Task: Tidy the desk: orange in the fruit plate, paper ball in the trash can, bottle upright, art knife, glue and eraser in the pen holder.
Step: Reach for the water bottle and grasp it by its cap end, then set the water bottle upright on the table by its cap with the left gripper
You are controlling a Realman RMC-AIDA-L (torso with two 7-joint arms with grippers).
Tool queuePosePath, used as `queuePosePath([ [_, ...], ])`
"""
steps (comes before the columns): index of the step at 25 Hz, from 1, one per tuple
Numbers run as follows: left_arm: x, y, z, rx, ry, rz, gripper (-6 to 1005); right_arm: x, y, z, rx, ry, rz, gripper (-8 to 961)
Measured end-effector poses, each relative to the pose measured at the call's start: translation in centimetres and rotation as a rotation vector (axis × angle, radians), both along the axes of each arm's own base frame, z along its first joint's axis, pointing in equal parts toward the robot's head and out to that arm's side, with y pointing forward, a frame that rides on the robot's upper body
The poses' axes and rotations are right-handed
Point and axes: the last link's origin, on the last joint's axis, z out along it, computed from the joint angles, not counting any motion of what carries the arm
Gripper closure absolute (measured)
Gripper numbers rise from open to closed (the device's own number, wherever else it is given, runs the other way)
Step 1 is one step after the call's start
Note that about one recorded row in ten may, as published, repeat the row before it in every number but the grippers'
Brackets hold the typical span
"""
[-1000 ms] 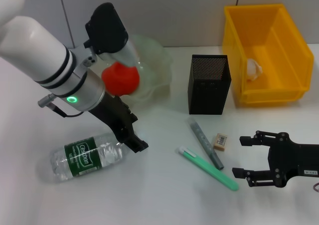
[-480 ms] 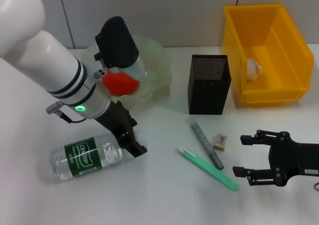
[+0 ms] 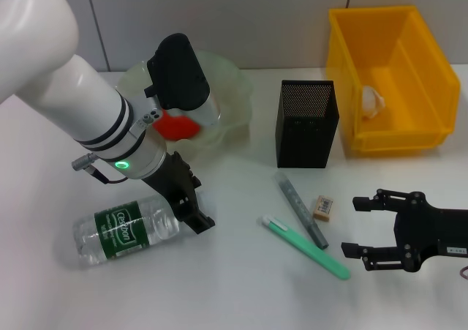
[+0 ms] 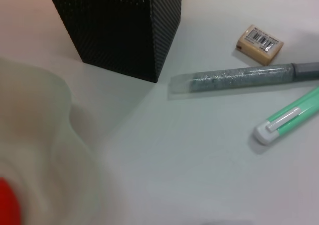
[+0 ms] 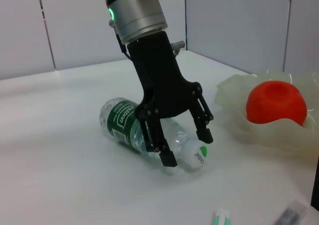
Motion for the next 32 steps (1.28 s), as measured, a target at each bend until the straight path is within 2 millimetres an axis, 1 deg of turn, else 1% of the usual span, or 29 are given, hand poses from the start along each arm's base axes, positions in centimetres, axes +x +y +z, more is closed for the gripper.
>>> queuePosePath([
  [2, -0.1, 0.0, -0.1, 0.0, 0.004, -0.002, 188, 0.0, 0.0, 0.0, 0.0, 0.003, -0.001, 134],
  [7, -0.3, -0.1, -0.7, -0.006, 0.03, -0.024, 326, -0.1, -0.1, 0.0, -0.003, 0.009, 0.001, 134],
  [13, -0.2, -0.1, -0.7, -0.007, 0.03, -0.026, 479, -0.1, -0.1, 0.2, 0.004, 0.017, -0.003, 134],
  [20, 0.4, -0.2, -0.7, -0.019, 0.024, -0.037, 520, 0.0, 0.0, 0.2, 0.005, 0.017, -0.003, 134],
  [25, 1.2, -0.4, -0.2, -0.025, 0.0, -0.045, 550, 0.0, 0.0, 0.3, 0.005, 0.016, -0.004, 134],
  [27, 1.9, -0.6, 0.4, -0.03, -0.037, -0.045, 550, 0.0, 0.0, 0.3, 0.005, 0.016, -0.004, 134],
  [28, 2.7, -0.6, 1.3, -0.03, -0.088, -0.042, 550, 0.0, 0.0, 0.3, 0.006, 0.016, -0.005, 134],
  [29, 2.7, -0.6, 1.3, -0.03, -0.088, -0.042, 550, 0.0, 0.0, 0.3, 0.006, 0.016, -0.005, 134],
  [32, 3.4, -0.6, 2.6, -0.026, -0.143, -0.038, 550, 0.0, 0.0, 0.4, 0.008, 0.017, -0.006, 135],
])
